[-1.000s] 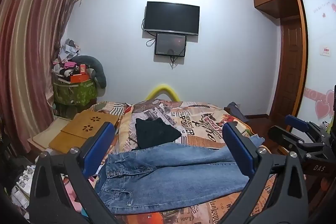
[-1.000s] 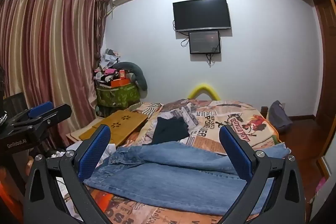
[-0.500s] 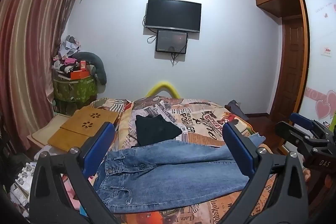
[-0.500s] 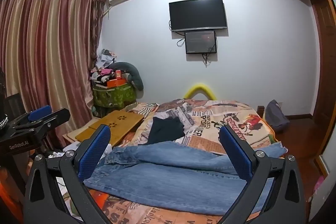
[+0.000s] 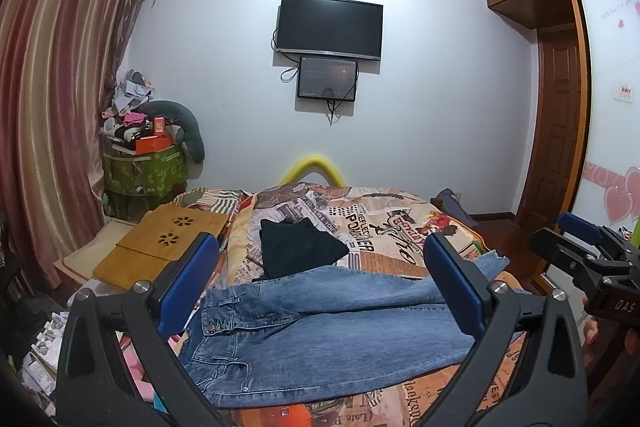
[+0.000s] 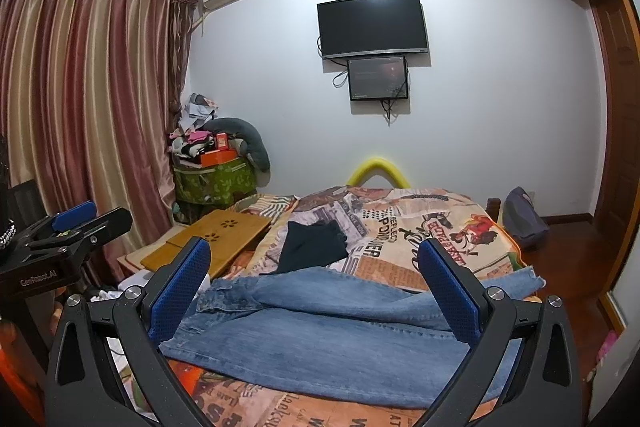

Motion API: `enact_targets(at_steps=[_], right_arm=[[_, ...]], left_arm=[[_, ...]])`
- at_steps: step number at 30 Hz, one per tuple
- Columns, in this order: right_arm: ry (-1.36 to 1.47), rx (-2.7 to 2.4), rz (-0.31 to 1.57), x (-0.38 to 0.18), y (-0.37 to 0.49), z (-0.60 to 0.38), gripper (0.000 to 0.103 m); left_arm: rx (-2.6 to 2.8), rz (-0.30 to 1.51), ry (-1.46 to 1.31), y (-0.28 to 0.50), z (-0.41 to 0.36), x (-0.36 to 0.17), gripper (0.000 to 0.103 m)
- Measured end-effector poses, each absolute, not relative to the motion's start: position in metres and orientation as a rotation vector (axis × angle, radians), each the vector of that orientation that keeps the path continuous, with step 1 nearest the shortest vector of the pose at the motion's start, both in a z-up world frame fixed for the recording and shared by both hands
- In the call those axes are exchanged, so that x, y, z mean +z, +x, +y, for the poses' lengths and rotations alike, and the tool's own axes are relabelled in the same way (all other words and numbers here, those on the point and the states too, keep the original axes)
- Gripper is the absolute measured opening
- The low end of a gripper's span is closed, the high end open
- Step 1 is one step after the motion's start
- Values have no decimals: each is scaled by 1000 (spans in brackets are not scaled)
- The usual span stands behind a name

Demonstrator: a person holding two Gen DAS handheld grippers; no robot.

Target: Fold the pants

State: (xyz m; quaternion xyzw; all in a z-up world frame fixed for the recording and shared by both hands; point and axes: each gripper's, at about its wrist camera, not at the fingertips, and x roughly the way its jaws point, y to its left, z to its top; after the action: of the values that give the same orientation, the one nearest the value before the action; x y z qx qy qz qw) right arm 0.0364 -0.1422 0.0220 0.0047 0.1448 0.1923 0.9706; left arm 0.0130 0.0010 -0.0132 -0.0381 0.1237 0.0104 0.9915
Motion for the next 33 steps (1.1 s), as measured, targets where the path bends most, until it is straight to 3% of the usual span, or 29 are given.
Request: enact_targets(at_steps=[33], right_arm=[[6, 386, 288, 21, 36, -142, 103]], left_arm=[[21, 241, -76, 11, -3, -7, 103]])
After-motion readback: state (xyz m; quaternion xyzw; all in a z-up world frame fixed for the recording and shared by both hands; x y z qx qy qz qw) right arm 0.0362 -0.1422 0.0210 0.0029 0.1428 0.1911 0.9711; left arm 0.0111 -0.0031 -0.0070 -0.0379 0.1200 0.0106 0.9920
